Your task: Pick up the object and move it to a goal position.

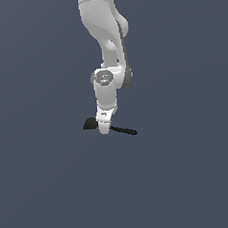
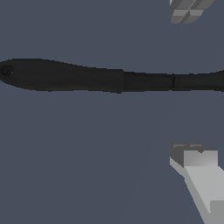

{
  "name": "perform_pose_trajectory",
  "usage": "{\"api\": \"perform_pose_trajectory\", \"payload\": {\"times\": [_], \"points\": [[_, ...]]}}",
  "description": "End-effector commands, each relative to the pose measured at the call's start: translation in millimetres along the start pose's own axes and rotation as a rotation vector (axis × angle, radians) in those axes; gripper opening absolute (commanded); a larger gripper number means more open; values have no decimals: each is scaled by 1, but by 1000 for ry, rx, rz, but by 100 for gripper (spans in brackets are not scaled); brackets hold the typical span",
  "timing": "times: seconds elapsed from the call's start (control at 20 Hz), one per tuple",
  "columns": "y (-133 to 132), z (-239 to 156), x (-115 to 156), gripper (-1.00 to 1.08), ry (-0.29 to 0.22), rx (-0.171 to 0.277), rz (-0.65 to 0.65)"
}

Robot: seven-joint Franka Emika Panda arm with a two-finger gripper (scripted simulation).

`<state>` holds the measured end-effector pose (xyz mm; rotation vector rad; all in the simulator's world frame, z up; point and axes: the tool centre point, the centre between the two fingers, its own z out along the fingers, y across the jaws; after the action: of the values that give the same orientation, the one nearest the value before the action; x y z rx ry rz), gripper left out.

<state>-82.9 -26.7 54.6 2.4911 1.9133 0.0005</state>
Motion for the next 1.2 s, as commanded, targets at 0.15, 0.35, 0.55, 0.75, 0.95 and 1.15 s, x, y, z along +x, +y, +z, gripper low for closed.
{"api": "perform_pose_trajectory", "payload": {"times": [0.15, 0.35, 0.55, 0.75, 0.95, 1.15], "points": [[-1, 25, 0, 100, 0, 1, -3], [-1, 35, 0, 100, 0, 1, -4], [-1, 38, 0, -100, 0, 1, -4], [-1, 38, 0, -100, 0, 1, -4], [-1, 38, 0, -100, 0, 1, -4], [0, 37, 2, -100, 0, -1, -4]]}}
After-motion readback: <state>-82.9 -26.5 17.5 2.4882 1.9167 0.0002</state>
